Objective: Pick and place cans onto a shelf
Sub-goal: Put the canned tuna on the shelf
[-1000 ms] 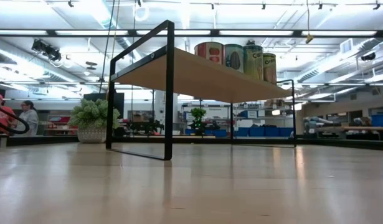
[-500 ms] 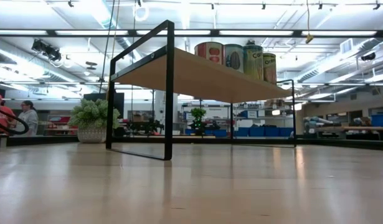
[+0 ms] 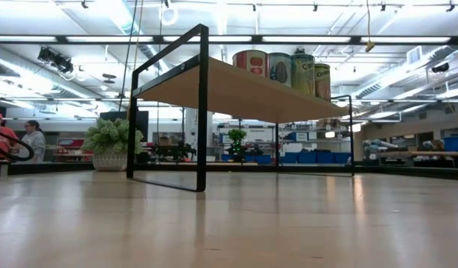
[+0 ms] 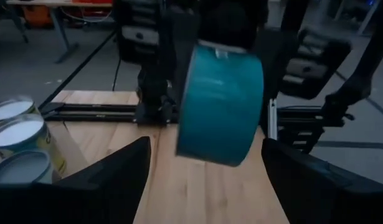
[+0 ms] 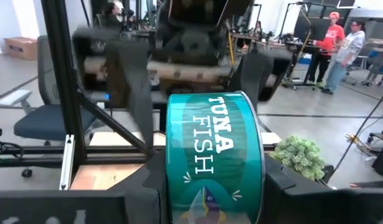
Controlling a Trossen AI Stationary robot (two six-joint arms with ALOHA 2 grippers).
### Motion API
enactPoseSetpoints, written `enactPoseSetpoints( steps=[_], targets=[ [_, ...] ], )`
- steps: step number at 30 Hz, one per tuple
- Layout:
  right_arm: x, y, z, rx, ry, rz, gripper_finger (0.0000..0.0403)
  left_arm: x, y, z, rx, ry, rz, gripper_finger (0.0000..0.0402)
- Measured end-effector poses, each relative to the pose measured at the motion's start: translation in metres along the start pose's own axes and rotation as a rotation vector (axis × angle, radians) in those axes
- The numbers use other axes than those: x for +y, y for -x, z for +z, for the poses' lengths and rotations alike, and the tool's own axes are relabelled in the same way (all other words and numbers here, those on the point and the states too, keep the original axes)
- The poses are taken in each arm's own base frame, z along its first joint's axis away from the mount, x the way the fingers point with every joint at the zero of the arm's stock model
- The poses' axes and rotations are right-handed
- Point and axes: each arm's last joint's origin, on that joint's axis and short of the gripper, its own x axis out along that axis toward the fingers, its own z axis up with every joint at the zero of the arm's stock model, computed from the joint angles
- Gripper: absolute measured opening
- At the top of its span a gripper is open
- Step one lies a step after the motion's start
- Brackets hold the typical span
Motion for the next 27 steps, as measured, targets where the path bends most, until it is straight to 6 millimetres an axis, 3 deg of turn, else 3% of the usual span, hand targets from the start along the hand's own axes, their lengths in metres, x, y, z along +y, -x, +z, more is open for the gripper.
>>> enactPoseSetpoints(
  steps=[10,22,27],
  targets=[
    [-0.0013,-0.0016,0.0011,-0.01,-0.012,0.019,0.0146,0.0007,-0.0088,-0.0044,0.019,-0.053,0.006,0.0299],
    [-0.0049,-0.0052,0.0009,-0.007,-0.054,0.038,0.0147,0.0023,-0.0094,-0.0036,0.014,-0.052,0.006,0.0187],
    [-0.0094,-0.0094,-0.0031,0.03,-0.126,0.058,0.0178,0.0026,-0.0094,-0.0052,0.029,-0.061,0.01,0.015]
  ],
)
